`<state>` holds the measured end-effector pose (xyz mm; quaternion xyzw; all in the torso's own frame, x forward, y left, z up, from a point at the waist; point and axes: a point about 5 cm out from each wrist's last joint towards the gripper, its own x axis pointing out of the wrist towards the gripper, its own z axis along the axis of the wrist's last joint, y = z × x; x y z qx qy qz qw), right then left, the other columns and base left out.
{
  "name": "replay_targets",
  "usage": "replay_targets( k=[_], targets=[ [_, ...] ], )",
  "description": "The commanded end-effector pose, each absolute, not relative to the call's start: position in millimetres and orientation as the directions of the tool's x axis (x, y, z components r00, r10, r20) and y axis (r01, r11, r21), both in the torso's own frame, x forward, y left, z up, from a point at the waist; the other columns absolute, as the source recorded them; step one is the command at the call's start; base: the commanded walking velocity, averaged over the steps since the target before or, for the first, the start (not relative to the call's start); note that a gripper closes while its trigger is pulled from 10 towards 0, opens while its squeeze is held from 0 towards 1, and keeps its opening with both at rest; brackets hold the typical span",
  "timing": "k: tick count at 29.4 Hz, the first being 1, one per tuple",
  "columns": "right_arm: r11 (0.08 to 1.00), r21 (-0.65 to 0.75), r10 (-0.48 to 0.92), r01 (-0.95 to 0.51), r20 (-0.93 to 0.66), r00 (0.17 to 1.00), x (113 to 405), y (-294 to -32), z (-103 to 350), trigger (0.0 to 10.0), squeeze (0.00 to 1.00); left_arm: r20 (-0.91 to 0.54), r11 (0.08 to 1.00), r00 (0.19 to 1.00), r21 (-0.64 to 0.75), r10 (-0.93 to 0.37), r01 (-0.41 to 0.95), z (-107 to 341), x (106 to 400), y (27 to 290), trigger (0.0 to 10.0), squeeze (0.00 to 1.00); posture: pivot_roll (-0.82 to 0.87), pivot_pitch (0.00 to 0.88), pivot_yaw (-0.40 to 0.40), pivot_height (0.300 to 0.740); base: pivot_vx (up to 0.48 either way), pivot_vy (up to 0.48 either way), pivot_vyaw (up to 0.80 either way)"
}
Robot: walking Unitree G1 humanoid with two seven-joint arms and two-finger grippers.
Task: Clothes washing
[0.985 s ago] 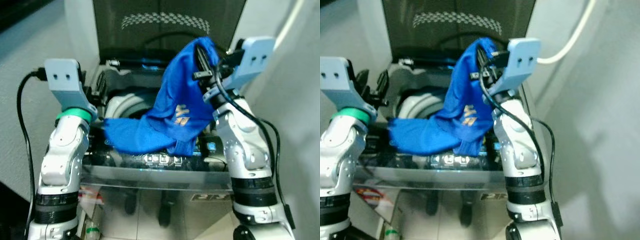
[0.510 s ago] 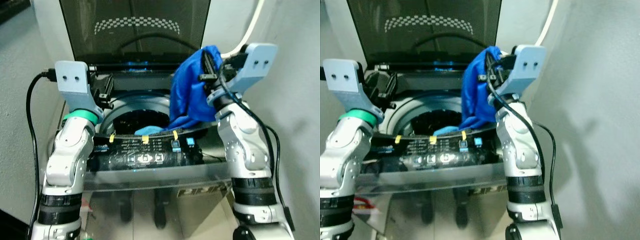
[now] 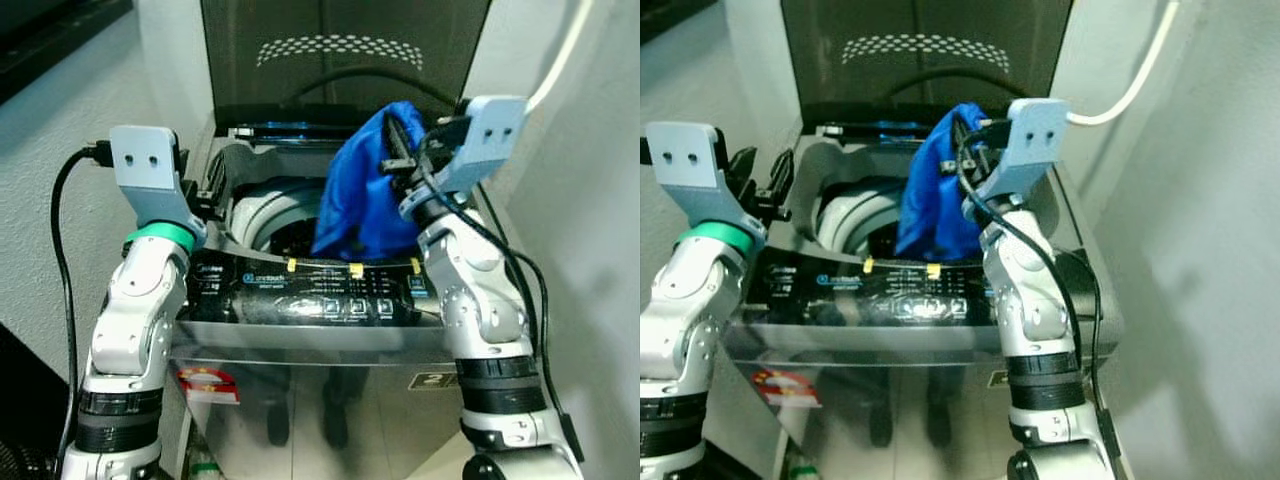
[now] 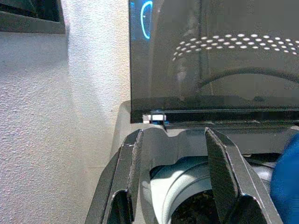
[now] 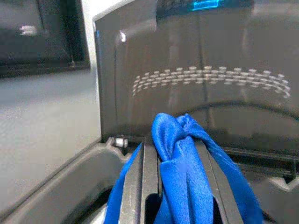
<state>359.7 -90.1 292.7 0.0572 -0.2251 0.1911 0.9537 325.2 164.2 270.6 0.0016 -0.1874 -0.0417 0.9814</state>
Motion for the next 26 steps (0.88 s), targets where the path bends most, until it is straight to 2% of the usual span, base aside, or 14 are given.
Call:
replay_targets(
  k=[1, 4, 5, 6, 7, 11, 14, 15, 18, 19, 20, 22, 25, 26],
  targets=[
    [0.913, -0.045, 0.381, -0.406, 0.451, 0.807, 369.8, -79.5, 307.4, 10.0, 0.00, 0.342, 0.995, 0.935, 0.050, -0.096, 0.084, 266.2, 325.5, 163.3, 10.0, 0.00, 0.14, 0.021, 0.042, 0.740, 0.000, 0.000, 0.00],
    [0.927, -0.130, 0.372, -0.353, 0.454, 0.809, 383.1, -75.4, 325.2, 10.0, 0.00, 0.336, 0.992, 0.934, 0.082, -0.121, 0.099, 264.4, 325.4, 158.3, 10.0, 0.00, 0.14, 0.023, 0.030, 0.740, 0.000, 0.000, 0.00],
    [0.927, -0.130, 0.372, -0.353, 0.454, 0.809, 383.1, -75.4, 325.2, 10.0, 0.00, 0.336, 0.992, 0.934, 0.082, -0.121, 0.099, 264.4, 325.4, 158.3, 10.0, 0.00, 0.14, 0.023, 0.030, 0.740, 0.000, 0.000, 0.00],
    [0.965, -0.078, 0.254, -0.252, 0.531, 0.808, 391.4, -86.8, 356.4, 10.0, 0.00, 0.304, 0.985, 0.940, 0.118, -0.155, 0.124, 259.3, 324.7, 153.2, 10.0, 0.00, 0.15, 0.026, 0.010, 0.740, 0.000, 0.000, 0.00],
    [0.973, -0.063, 0.218, -0.220, 0.554, 0.803, 393.0, -91.2, 366.3, 10.0, 0.00, 0.287, 0.981, 0.943, 0.140, -0.171, 0.135, 255.9, 323.9, 151.4, 10.0, 0.00, 0.15, 0.028, 0.000, 0.740, 0.000, 0.000, 0.00],
    [0.975, -0.097, 0.220, -0.200, 0.552, 0.804, 395.7, -93.5, 371.8, 10.0, 0.00, 0.261, 0.970, 0.944, 0.187, -0.200, 0.154, 250.1, 321.5, 148.6, 10.0, 0.00, 0.16, 0.031, -0.010, 0.740, 0.000, 0.000, 0.00],
    [0.935, -0.240, 0.342, -0.261, 0.412, 0.845, 403.6, -88.8, 348.3, 10.0, 0.00, 0.222, 0.955, 0.942, 0.219, -0.250, 0.202, 243.2, 315.1, 145.4, 10.0, 0.00, 0.17, 0.038, -0.020, 0.740, 0.000, 0.000, 0.00],
    [0.935, -0.240, 0.342, -0.261, 0.412, 0.845, 403.6, -88.8, 348.3, 10.0, 0.00, 0.222, 0.955, 0.942, 0.219, -0.250, 0.202, 243.2, 315.1, 145.4, 10.0, 0.00, 0.17, 0.038, -0.020, 0.740, 0.000, 0.000, 0.00],
    [0.853, -0.355, 0.467, -0.382, 0.193, 0.863, 409.5, -82.5, 311.0, 10.0, 0.00, 0.139, 0.953, 0.956, 0.201, -0.257, 0.227, 234.7, 317.1, 146.8, 10.0, 0.00, 0.17, 0.035, -0.006, 0.740, 0.000, 0.000, 0.00],
    [0.853, -0.355, 0.467, -0.382, 0.193, 0.863, 409.5, -82.5, 311.0, 10.0, 0.00, 0.139, 0.953, 0.956, 0.201, -0.257, 0.227, 234.7, 317.1, 146.8, 10.0, 0.00, 0.17, 0.035, -0.006, 0.740, 0.000, 0.000, 0.00],
    [0.824, -0.375, 0.495, -0.425, 0.109, 0.862, 410.7, -82.4, 295.9, 10.0, 0.00, 0.107, 0.952, 0.960, 0.194, -0.260, 0.236, 231.8, 318.0, 147.2, 10.0, 0.00, 0.17, 0.035, 0.001, 0.740, 0.000, 0.000, 0.00],
    [0.808, -0.386, 0.467, -0.446, -0.044, 0.883, 414.6, -93.2, 264.7, 10.0, 0.00, 0.069, 0.940, 0.945, 0.149, -0.319, 0.306, 232.9, 318.9, 140.9, 10.0, 0.00, 0.16, 0.032, 0.012, 0.740, 0.000, 0.000, 0.00],
    [0.810, -0.385, 0.438, -0.443, -0.105, 0.893, 415.3, -101.0, 251.9, 10.0, 0.00, 0.060, 0.925, 0.930, 0.141, -0.363, 0.352, 237.2, 318.9, 135.6, 10.0, 0.00, 0.15, 0.029, 0.020, 0.740, 0.000, 0.000, 0.00],
    [0.817, -0.355, 0.443, -0.455, -0.120, 0.889, 415.0, -102.7, 249.4, 10.0, 0.33, 0.055, 0.918, 0.924, 0.145, -0.379, 0.369, 240.0, 319.3, 133.2, 10.0, 0.00, 0.15, 0.028, 0.028, 0.740, 0.000, 0.000, 0.00]
  ],
)
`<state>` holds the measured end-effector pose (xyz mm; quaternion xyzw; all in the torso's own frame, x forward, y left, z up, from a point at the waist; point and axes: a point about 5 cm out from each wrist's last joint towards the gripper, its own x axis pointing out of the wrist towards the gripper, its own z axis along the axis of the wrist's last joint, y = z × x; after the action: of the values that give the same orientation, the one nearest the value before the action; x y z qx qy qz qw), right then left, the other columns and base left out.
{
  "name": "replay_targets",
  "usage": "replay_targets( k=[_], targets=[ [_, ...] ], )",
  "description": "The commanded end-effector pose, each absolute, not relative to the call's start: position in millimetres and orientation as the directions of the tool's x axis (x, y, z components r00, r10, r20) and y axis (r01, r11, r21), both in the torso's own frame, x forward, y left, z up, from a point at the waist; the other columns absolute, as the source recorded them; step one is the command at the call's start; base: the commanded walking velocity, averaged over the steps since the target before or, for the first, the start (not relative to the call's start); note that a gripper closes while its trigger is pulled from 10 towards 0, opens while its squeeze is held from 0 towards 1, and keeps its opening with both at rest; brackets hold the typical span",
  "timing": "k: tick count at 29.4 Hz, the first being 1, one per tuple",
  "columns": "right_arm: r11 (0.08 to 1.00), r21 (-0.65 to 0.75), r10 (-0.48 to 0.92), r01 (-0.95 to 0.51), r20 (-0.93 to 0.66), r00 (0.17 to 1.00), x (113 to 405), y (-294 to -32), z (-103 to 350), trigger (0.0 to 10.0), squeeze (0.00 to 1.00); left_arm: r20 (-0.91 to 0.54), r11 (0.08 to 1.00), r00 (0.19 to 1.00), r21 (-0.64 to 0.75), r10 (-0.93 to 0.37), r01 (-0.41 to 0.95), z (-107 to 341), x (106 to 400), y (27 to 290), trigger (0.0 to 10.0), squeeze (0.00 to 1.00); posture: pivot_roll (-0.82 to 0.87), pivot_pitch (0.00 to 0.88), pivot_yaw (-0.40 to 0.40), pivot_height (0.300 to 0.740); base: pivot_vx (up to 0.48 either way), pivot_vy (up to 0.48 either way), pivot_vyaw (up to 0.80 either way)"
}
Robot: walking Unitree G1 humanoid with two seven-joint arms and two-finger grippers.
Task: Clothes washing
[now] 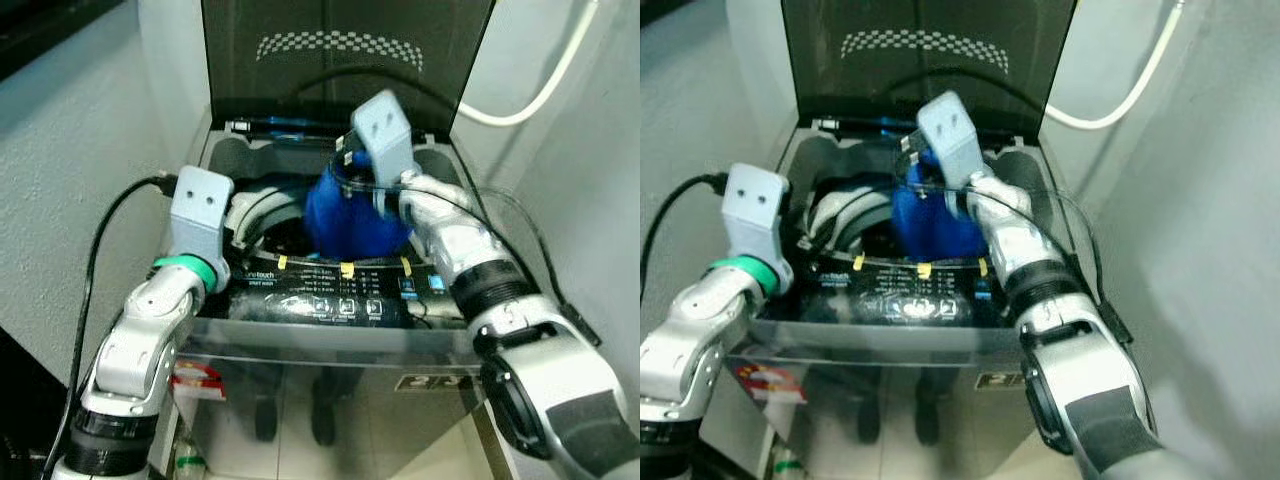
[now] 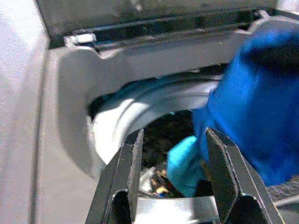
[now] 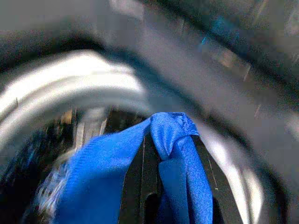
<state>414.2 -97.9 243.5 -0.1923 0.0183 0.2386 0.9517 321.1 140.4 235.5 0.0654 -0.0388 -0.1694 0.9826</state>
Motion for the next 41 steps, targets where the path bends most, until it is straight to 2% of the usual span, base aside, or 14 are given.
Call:
replay_targets(
  k=[1, 2, 4, 5, 8, 9, 16, 23, 26, 27, 35, 37, 39, 41],
  targets=[
    [0.817, -0.355, 0.443, -0.455, -0.120, 0.889, 415.0, -102.7, 249.4, 10.0, 0.33, 0.055, 0.918, 0.924, 0.145, -0.379, 0.369, 240.0, 319.3, 133.2, 10.0, 0.00, 0.15, 0.028, 0.028, 0.740, 0.000, 0.000, 0.00],
    [0.824, -0.320, 0.453, -0.468, -0.126, 0.883, 414.6, -103.9, 248.4, 10.0, 1.00, 0.050, 0.913, 0.919, 0.147, -0.391, 0.380, 242.5, 319.8, 131.2, 10.0, 0.00, 0.15, 0.028, 0.028, 0.740, 0.000, 0.000, 0.00],
    [0.831, -0.296, 0.458, -0.470, -0.114, 0.882, 414.5, -105.6, 251.6, 10.0, 1.00, 0.048, 0.906, 0.911, 0.143, -0.409, 0.399, 247.3, 320.7, 128.2, 10.0, 0.00, 0.14, 0.022, 0.046, 0.740, 0.000, 0.000, 0.00],
    [0.846, -0.293, 0.442, -0.445, -0.080, 0.894, 415.3, -107.3, 257.8, 10.0, 0.80, 0.053, 0.904, 0.908, 0.138, -0.416, 0.406, 249.3, 321.5, 127.0, 10.0, 0.00, 0.14, 0.022, 0.053, 0.740, 0.000, 0.000, 0.00],
    [0.855, -0.292, 0.431, -0.428, -0.058, 0.901, 415.8, -108.7, 262.1, 10.0, 0.80, 0.055, 0.902, 0.906, 0.134, -0.420, 0.411, 250.7, 321.8, 126.3, 10.0, 0.00, 0.14, 0.022, 0.053, 0.740, 0.000, 0.000, 0.00],
    [0.874, -0.271, 0.414, -0.404, -0.022, 0.910, 416.4, -111.8, 269.3, 10.0, 0.00, 0.056, 0.901, 0.904, 0.130, -0.423, 0.413, 251.3, 322.5, 125.9, 10.0, 0.00, 0.13, 0.022, 0.059, 0.740, 0.000, 0.000, 0.00],
    [0.896, -0.187, 0.416, -0.404, 0.028, 0.909, 413.7, -129.6, 287.9, 10.0, 0.00, 0.032, 0.903, 0.906, 0.101, -0.423, 0.418, 250.0, 324.1, 126.4, 10.0, 0.00, 0.12, 0.026, 0.066, 0.740, 0.000, 0.000, 0.00],
    [0.831, -0.159, 0.538, -0.533, -0.013, 0.843, 399.8, -141.7, 279.5, 10.0, 0.00, 0.008, 0.938, 0.941, 0.078, -0.338, 0.337, 247.1, 331.4, 136.3, 10.0, 0.00, 0.12, 0.033, 0.076, 0.740, 0.000, 0.000, 0.00],
    [0.907, -0.115, 0.417, -0.405, 0.129, 0.899, 400.2, -152.1, 284.9, 10.0, 0.00, 0.050, 0.952, 0.954, 0.091, -0.297, 0.291, 251.2, 332.0, 139.8, 10.0, 0.00, 0.12, 0.034, 0.075, 0.740, 0.000, 0.000, 0.00],
    [0.933, -0.029, 0.358, -0.360, 0.203, 0.911, 396.8, -154.5, 282.7, 10.0, 0.00, 0.069, 0.959, 0.958, 0.086, -0.277, 0.271, 252.9, 331.8, 140.7, 10.0, 0.00, 0.12, 0.034, 0.075, 0.740, 0.000, 0.000, 0.00],
    [0.961, 0.037, 0.254, -0.275, 0.278, 0.926, 376.7, -147.0, 253.0, 10.0, 0.00, 0.106, 0.972, 0.972, 0.128, -0.209, 0.195, 250.8, 331.3, 145.7, 10.0, 0.00, 0.13, 0.036, 0.067, 0.740, 0.000, 0.000, 0.20],
    [0.966, 0.026, 0.241, -0.258, 0.273, 0.931, 368.2, -141.9, 241.5, 10.0, 0.00, 0.109, 0.966, 0.970, 0.168, -0.218, 0.198, 246.3, 330.0, 143.1, 10.0, 0.00, 0.12, 0.037, 0.067, 0.740, 0.000, 0.000, 0.80],
    [0.964, 0.031, 0.248, -0.265, 0.258, 0.934, 358.5, -135.1, 227.5, 10.0, 0.00, 0.113, 0.924, 0.930, 0.203, -0.351, 0.324, 239.0, 321.8, 123.6, 10.0, 0.00, 0.12, 0.037, 0.067, 0.740, 0.000, 0.000, 0.80],
    [0.964, 0.031, 0.248, -0.265, 0.258, 0.934, 358.5, -135.1, 227.5, 10.0, 0.00, 0.113, 0.924, 0.930, 0.203, -0.351, 0.324, 239.0, 321.8, 123.6, 10.0, 0.00, 0.12, 0.037, 0.067, 0.740, 0.000, 0.000, 0.80]
  ],
)
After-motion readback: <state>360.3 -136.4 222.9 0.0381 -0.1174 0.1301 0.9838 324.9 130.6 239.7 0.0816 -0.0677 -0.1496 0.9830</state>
